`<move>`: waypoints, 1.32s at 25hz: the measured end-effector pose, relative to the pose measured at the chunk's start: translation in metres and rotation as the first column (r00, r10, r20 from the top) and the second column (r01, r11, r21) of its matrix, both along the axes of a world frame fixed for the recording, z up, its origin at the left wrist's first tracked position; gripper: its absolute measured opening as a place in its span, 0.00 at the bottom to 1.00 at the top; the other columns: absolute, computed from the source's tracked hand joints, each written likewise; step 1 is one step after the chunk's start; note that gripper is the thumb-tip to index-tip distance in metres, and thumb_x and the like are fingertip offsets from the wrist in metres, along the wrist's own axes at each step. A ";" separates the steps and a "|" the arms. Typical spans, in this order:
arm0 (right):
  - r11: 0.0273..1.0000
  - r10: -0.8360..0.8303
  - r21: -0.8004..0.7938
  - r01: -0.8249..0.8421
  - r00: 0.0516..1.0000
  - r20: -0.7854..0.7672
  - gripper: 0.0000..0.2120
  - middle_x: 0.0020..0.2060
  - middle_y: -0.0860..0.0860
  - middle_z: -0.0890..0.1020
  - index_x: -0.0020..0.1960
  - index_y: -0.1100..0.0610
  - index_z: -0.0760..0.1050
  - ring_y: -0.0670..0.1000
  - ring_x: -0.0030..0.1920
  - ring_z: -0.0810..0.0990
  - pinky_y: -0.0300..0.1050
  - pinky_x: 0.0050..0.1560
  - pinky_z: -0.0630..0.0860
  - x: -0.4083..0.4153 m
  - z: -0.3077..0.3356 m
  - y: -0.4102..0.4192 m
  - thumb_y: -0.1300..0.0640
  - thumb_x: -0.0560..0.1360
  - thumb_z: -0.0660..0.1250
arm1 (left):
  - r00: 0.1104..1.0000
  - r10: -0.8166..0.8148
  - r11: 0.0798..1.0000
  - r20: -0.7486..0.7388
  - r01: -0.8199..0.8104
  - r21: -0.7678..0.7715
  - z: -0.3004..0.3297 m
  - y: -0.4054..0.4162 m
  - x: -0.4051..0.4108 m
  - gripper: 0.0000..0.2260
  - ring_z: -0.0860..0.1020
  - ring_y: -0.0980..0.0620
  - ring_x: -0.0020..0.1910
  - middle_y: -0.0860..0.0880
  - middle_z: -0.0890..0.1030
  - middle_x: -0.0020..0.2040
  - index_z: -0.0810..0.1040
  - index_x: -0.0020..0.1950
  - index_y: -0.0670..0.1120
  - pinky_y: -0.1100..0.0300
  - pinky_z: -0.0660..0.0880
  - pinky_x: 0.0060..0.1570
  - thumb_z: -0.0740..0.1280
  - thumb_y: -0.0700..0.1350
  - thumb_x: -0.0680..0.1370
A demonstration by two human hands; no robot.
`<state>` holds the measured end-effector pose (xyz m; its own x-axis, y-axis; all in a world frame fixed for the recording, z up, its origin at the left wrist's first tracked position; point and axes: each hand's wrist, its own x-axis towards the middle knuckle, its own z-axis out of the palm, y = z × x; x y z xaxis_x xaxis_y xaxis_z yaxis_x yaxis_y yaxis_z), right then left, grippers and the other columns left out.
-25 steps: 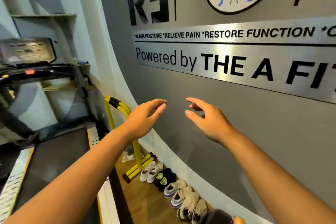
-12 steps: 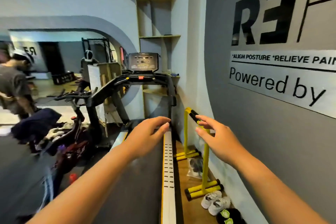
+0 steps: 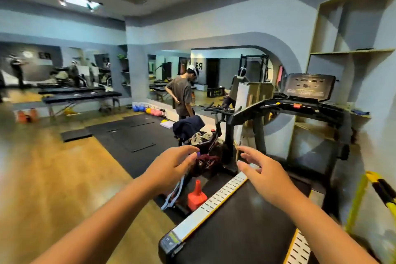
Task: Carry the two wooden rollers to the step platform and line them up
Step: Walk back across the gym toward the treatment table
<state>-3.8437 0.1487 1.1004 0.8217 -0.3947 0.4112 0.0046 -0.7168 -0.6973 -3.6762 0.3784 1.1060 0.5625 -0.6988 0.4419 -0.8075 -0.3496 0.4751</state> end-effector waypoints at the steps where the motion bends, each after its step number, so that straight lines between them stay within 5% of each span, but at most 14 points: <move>1: 0.998 0.064 -0.011 -0.064 0.998 -0.011 0.21 0.61 0.41 0.81 0.71 0.37 0.73 0.42 0.66 0.77 0.47 0.66 0.74 0.018 0.003 0.012 0.45 0.79 0.68 | 0.998 0.057 0.998 0.015 -0.057 0.003 0.000 0.023 0.004 0.18 0.78 0.56 0.64 0.55 0.82 0.65 0.78 0.69 0.54 0.52 0.74 0.63 0.57 0.58 0.84; 6: 0.953 0.298 -0.058 -0.297 0.954 0.015 0.22 0.62 0.45 0.81 0.74 0.41 0.72 0.47 0.64 0.77 0.50 0.65 0.73 0.106 0.038 0.087 0.43 0.80 0.67 | 0.952 0.305 0.953 0.044 -0.304 -0.015 0.030 0.130 0.031 0.17 0.74 0.62 0.61 0.60 0.78 0.63 0.76 0.70 0.54 0.67 0.70 0.55 0.58 0.55 0.85; 13: 0.860 0.509 -0.071 -0.505 0.858 0.071 0.22 0.63 0.44 0.80 0.74 0.39 0.71 0.46 0.66 0.76 0.51 0.67 0.73 0.228 0.079 0.204 0.42 0.80 0.65 | 0.871 0.489 0.870 0.043 -0.484 -0.091 0.067 0.259 0.088 0.17 0.74 0.64 0.60 0.61 0.78 0.62 0.76 0.71 0.54 0.77 0.66 0.50 0.59 0.55 0.85; 20: 0.826 0.563 -0.088 -0.556 0.821 0.097 0.23 0.61 0.44 0.80 0.75 0.41 0.70 0.47 0.64 0.77 0.51 0.65 0.74 0.354 0.099 0.289 0.42 0.80 0.65 | 0.818 0.572 0.820 0.068 -0.566 -0.088 0.089 0.353 0.190 0.18 0.73 0.68 0.58 0.62 0.77 0.63 0.74 0.72 0.57 0.71 0.69 0.53 0.59 0.58 0.84; 23: 0.810 0.586 -0.088 -0.580 0.807 0.073 0.23 0.62 0.45 0.80 0.75 0.41 0.70 0.46 0.63 0.78 0.45 0.62 0.74 0.405 0.099 0.313 0.43 0.81 0.65 | 0.801 0.596 0.802 0.064 -0.589 -0.102 0.089 0.374 0.234 0.18 0.74 0.63 0.62 0.61 0.77 0.63 0.74 0.72 0.56 0.69 0.68 0.54 0.58 0.58 0.84; 29: 0.784 0.620 -0.084 -0.615 0.784 0.045 0.24 0.66 0.48 0.79 0.76 0.42 0.69 0.48 0.67 0.76 0.42 0.61 0.71 0.531 0.082 0.325 0.43 0.81 0.65 | 0.776 0.628 0.778 0.062 -0.623 -0.082 0.067 0.377 0.346 0.18 0.75 0.61 0.62 0.61 0.77 0.62 0.74 0.72 0.55 0.73 0.66 0.52 0.59 0.57 0.84; 33: 0.770 0.633 -0.113 -0.627 0.774 0.019 0.24 0.67 0.49 0.79 0.77 0.43 0.68 0.50 0.68 0.76 0.45 0.63 0.72 0.626 0.084 0.304 0.44 0.82 0.65 | 0.752 0.658 0.752 0.038 -0.655 -0.070 0.067 0.357 0.432 0.18 0.74 0.60 0.64 0.59 0.77 0.64 0.73 0.73 0.56 0.62 0.72 0.59 0.59 0.57 0.84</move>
